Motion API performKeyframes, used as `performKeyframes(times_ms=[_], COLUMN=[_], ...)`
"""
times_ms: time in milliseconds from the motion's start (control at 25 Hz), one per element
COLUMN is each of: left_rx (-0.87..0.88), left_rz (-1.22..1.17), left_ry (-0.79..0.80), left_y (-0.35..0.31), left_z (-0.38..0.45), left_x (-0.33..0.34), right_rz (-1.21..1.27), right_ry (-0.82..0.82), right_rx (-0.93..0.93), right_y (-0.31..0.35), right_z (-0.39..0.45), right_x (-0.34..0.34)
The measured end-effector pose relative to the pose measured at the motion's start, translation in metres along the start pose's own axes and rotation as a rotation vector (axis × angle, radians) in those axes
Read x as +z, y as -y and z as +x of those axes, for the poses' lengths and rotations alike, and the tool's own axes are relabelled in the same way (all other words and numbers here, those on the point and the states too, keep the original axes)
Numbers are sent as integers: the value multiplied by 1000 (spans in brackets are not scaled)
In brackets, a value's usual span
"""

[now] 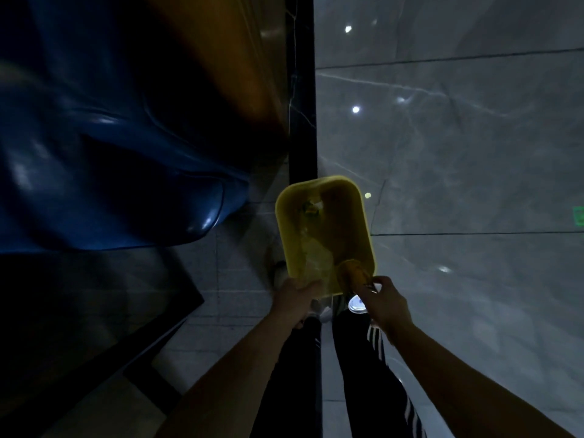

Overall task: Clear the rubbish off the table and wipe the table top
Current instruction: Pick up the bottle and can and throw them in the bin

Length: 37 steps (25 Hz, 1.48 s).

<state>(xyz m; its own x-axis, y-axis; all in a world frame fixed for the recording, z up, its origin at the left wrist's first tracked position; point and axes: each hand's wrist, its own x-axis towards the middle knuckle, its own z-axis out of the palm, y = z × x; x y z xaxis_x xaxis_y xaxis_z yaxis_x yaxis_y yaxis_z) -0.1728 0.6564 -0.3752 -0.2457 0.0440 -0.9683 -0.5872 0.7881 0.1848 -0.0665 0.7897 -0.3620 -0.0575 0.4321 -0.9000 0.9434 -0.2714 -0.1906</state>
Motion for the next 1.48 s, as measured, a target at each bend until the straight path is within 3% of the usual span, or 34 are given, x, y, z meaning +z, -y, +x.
performKeyframes(times_ms=[160,400,560,800,1120,1480], left_rx=[2,-108,-71,-63,139,353], left_rz=[-37,94,92,137,326,515], left_ry=[-56,-117,-61,15,-23,-26], left_y=[-8,-18,-19,-17,-30,-54], left_z=[47,93,109,109,21,-162], left_x=[13,25,35,34,-1,-79], right_rz=[-114,-144,-210,-242,-320,-319], right_ry=[-84,-119,-37,215,191,127], right_rx=[-91,-60,-16,-82,-184,-352], right_y=[5,17,18,18,29,85], right_z=[38,81,109,113,23,-167], right_x=[27,59,58,50,3,-81])
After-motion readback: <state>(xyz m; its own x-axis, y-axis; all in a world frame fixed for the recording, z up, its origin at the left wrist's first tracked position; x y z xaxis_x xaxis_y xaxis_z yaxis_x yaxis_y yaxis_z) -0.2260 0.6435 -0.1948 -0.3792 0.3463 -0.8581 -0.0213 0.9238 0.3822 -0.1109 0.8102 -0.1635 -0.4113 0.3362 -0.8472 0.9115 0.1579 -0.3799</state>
